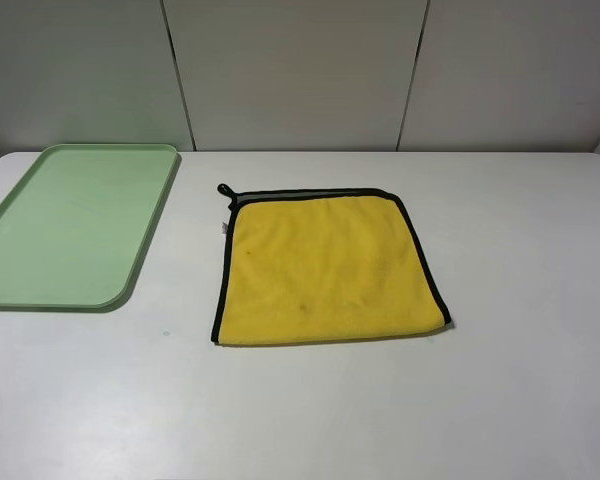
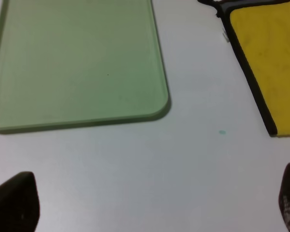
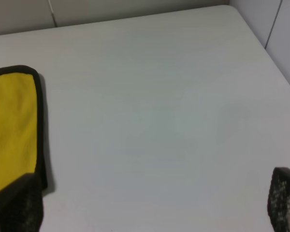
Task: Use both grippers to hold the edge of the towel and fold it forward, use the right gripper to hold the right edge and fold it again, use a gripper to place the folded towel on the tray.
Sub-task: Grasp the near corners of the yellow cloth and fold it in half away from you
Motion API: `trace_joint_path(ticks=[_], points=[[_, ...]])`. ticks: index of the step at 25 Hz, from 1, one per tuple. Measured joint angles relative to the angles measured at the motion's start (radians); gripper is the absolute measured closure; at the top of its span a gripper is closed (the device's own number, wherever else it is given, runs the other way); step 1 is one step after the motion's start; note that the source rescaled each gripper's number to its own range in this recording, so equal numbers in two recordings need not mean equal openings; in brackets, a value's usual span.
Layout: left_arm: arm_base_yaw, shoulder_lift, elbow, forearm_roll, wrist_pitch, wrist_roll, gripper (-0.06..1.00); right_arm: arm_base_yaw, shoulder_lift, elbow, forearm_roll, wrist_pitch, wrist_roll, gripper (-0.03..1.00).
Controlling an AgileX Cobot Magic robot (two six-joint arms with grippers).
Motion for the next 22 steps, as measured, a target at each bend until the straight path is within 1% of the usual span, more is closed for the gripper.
trace_joint_path(ticks=[8,12,16,17,18,21,22], points=[[0.000,0.000,-0.004,0.000,-0.001,-0.003,-0.04,0.000,0.014,-0.001,0.003,0.000,0.000,-0.03],[0.000,0.026,-0.027,0.000,0.005,-0.003,-0.02,0.000,0.166,-0.079,0.017,0.001,0.000,-0.03],[0.000,0.163,-0.060,0.000,0.008,-0.004,-0.02,0.000,0.354,-0.181,0.003,-0.001,-0.042,-0.03],[0.000,0.257,-0.085,0.000,0.007,-0.004,-0.02,0.000,0.354,-0.181,0.003,-0.001,-0.042,-0.03],[0.000,0.309,-0.101,0.000,0.006,0.001,-0.01,0.000,0.407,-0.209,-0.003,-0.001,-0.049,-0.03],[0.000,0.465,-0.163,0.000,-0.005,0.046,-0.01,0.000,0.551,-0.288,-0.013,-0.015,-0.049,-0.03],[0.000,0.465,-0.163,0.000,-0.005,0.046,-0.01,0.001,0.600,-0.311,-0.015,-0.028,-0.049,-0.03]])
